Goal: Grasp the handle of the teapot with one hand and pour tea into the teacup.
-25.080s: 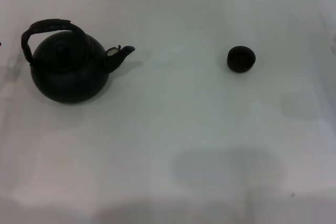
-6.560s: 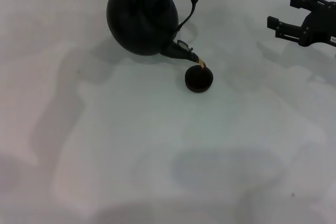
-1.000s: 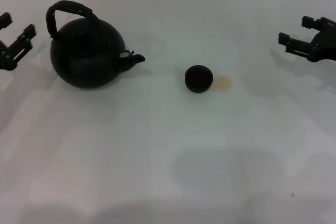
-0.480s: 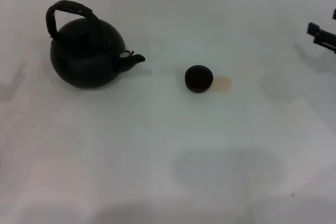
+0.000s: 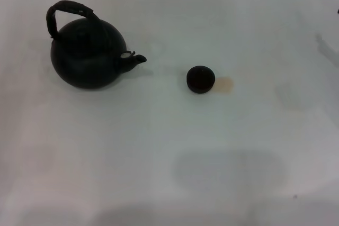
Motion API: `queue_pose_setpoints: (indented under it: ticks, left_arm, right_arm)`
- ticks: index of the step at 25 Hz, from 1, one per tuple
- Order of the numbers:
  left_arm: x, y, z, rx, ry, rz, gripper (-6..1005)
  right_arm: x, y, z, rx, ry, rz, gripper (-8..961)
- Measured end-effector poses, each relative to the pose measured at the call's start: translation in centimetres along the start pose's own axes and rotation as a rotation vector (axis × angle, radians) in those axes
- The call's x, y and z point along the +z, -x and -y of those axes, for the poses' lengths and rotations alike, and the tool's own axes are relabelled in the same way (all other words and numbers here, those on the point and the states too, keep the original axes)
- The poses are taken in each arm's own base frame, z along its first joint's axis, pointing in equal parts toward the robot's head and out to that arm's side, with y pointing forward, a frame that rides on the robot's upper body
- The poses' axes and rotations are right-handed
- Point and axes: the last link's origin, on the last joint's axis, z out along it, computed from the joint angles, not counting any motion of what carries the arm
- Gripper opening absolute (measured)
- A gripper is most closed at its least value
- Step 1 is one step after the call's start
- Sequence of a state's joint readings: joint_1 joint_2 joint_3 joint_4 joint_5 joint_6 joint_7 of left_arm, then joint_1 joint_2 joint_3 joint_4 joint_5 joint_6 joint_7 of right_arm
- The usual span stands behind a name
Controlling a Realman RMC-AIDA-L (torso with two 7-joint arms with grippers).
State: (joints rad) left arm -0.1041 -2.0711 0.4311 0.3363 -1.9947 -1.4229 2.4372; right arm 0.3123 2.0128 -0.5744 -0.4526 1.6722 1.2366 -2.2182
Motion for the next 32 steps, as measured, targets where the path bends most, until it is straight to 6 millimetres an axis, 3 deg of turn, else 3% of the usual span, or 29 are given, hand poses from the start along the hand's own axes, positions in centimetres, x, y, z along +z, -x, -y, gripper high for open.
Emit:
queue_pose_setpoints:
  ticks: [12,24,32]
  left_arm:
    - [-0.1,1.9,-0.4,-0.040,-0.015,0.091,854]
    - [0.5,0.3,0.6,0.021,0.075,0.089,851]
    - [-0.8,0.0,1.4,0.035,-0.011,0.048,851]
  right_arm:
    - [-0.8,-0.6,-0.6,-0.057,-0.066,0.107,845]
    - [-1.3,-2.5,-1.4,-0.038,-0.159,0.107,845]
    - [-1.5,-3.3,-1.2,-0.020,-0.204,0.082,845]
